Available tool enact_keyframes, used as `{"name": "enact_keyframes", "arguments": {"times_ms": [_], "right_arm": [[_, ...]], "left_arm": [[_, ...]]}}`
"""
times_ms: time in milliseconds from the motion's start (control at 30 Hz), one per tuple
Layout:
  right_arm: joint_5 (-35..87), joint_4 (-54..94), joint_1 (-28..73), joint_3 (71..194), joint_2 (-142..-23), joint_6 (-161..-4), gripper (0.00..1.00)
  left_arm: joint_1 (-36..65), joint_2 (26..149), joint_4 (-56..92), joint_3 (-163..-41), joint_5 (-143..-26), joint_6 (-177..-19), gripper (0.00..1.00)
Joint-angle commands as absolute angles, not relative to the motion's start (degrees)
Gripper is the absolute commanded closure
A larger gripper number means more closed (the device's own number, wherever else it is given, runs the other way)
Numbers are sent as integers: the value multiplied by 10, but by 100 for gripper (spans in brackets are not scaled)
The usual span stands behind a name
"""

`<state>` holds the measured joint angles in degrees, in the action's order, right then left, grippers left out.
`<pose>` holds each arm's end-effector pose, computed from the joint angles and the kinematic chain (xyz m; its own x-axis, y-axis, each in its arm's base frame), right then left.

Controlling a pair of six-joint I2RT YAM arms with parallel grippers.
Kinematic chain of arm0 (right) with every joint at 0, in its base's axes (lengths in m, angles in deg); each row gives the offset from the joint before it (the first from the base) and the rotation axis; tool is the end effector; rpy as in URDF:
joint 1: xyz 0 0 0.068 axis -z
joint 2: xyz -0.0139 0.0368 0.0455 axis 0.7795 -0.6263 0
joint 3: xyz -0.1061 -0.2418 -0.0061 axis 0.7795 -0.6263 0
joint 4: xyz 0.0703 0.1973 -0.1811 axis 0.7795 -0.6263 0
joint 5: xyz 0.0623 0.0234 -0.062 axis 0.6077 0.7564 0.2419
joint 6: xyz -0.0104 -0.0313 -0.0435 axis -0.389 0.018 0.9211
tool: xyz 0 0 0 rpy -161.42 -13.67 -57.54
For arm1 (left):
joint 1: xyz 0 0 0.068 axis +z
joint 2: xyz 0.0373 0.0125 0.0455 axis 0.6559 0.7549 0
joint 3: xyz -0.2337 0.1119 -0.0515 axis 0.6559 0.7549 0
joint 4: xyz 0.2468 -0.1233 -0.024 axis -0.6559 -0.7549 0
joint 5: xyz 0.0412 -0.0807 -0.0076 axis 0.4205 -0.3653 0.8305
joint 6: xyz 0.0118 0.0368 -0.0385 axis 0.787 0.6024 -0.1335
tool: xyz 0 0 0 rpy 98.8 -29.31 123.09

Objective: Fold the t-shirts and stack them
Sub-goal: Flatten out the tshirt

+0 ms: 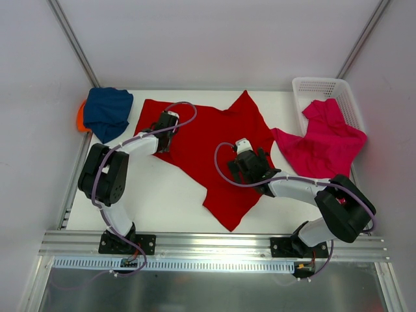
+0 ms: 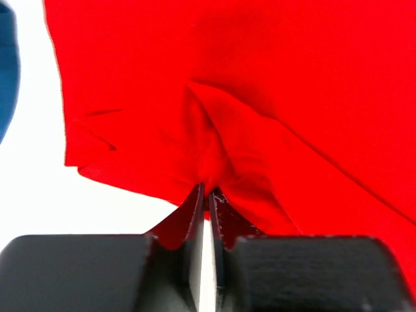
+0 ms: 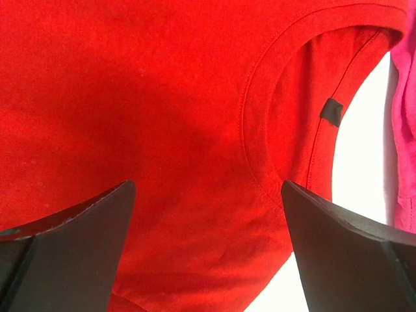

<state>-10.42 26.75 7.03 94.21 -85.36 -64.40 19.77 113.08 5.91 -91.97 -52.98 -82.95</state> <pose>0.2255 0.1947 0.1499 -0.3871 -0.6170 -0.6852 -0.4331 0.7777 -0.4557 0.3610 -0.1248 0.1636 -0.6969 0.3321 -0.6356 0.1361 0.9314 0.3375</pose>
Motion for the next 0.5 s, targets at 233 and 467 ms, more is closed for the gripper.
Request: {"name": "enact_keyframes", "arguments": {"times_ms": [233, 467], "right_arm": [[-118, 266, 60, 969, -857, -638, 0], [-117, 265, 55, 970, -857, -638, 1]], "left_arm": [[191, 1032, 43, -910, -447, -841, 100], [191, 938, 41, -842, -400, -842, 100]]}}
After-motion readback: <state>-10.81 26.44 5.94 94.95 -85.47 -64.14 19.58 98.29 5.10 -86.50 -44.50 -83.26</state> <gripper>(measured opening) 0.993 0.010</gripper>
